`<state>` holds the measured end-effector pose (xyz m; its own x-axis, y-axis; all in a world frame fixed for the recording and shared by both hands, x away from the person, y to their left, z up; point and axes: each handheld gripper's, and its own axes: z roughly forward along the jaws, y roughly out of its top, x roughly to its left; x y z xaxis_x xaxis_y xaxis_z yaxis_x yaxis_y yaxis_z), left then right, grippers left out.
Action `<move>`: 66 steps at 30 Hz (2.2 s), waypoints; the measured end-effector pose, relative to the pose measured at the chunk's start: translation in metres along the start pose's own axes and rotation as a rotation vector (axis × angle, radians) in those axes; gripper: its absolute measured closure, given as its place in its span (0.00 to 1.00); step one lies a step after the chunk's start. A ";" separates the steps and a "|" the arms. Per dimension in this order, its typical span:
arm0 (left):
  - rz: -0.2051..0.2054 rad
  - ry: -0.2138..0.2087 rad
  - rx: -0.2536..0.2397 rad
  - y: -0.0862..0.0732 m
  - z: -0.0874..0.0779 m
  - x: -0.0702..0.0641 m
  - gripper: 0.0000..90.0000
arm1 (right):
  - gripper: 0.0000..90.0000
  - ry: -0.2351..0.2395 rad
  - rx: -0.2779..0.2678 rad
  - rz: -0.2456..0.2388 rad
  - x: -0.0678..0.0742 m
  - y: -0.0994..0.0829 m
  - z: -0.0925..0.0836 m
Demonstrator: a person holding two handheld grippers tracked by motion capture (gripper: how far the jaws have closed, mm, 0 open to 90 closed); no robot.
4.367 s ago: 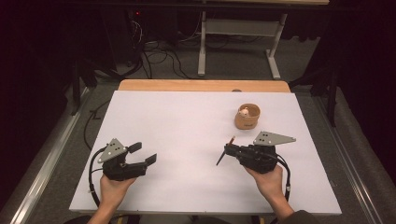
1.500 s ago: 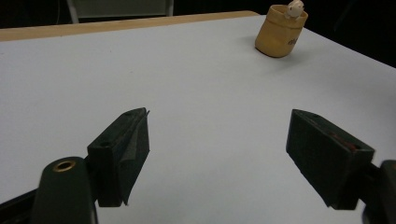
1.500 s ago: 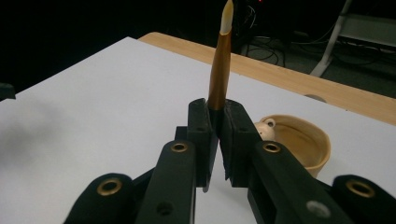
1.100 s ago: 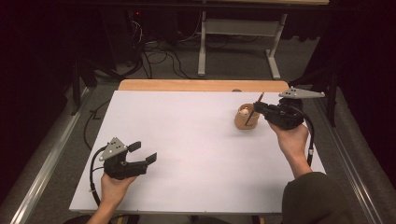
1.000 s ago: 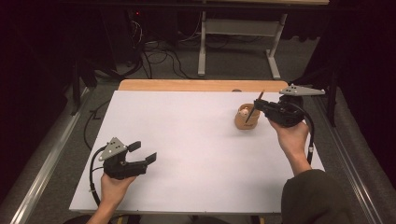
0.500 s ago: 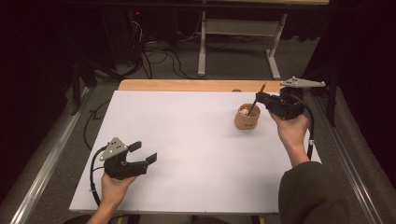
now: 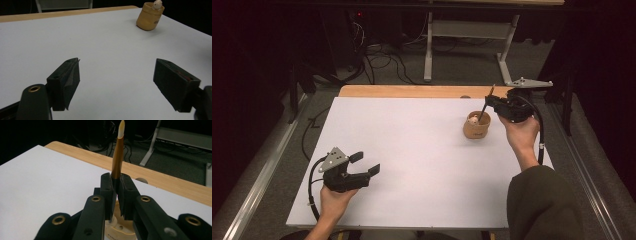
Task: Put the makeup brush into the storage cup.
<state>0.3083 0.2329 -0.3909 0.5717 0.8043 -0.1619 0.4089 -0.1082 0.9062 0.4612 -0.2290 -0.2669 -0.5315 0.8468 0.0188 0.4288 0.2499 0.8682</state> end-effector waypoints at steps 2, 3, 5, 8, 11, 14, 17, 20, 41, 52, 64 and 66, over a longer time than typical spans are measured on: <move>0.000 -0.001 -0.001 0.000 0.000 0.000 0.24 | 0.94 -0.008 0.007 0.008 -0.001 0.000 0.002; 0.000 -0.001 0.000 0.000 0.000 0.000 0.24 | 0.94 -0.013 0.009 0.005 -0.001 0.000 0.004; 0.003 -0.002 0.002 0.000 0.000 0.000 0.24 | 0.94 -0.026 0.020 0.003 -0.002 -0.001 0.007; 0.003 -0.001 0.003 0.000 0.001 0.000 0.24 | 0.95 -0.029 0.024 -0.003 -0.002 -0.001 0.009; 0.001 0.000 0.002 0.000 0.000 0.000 0.24 | 0.94 -0.041 0.038 0.003 -0.004 -0.001 0.012; 0.004 0.000 0.004 0.000 0.001 0.000 0.24 | 0.95 -0.050 0.048 0.008 -0.006 -0.002 0.015; 0.004 0.001 0.004 0.000 0.001 -0.001 0.24 | 0.94 -0.060 0.057 0.006 -0.009 -0.003 0.018; 0.003 0.000 0.004 0.000 0.001 -0.001 0.24 | 0.94 -0.068 0.064 0.011 -0.010 -0.004 0.020; 0.003 0.000 0.003 0.000 0.001 -0.001 0.24 | 0.94 -0.124 0.152 0.000 -0.013 -0.010 0.040; 0.004 -0.002 0.004 0.000 0.001 -0.001 0.24 | 0.94 -0.135 0.190 -0.016 -0.009 -0.013 0.050; 0.004 -0.003 0.004 0.000 0.001 -0.001 0.24 | 0.94 -0.140 0.211 -0.013 -0.011 -0.018 0.055; 0.004 -0.002 0.003 0.000 0.001 -0.001 0.24 | 0.94 -0.140 0.215 -0.011 -0.011 -0.018 0.055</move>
<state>0.3085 0.2318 -0.3906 0.5751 0.8025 -0.1591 0.4089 -0.1136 0.9055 0.4997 -0.2163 -0.3101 -0.4374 0.8964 -0.0721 0.5767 0.3411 0.7423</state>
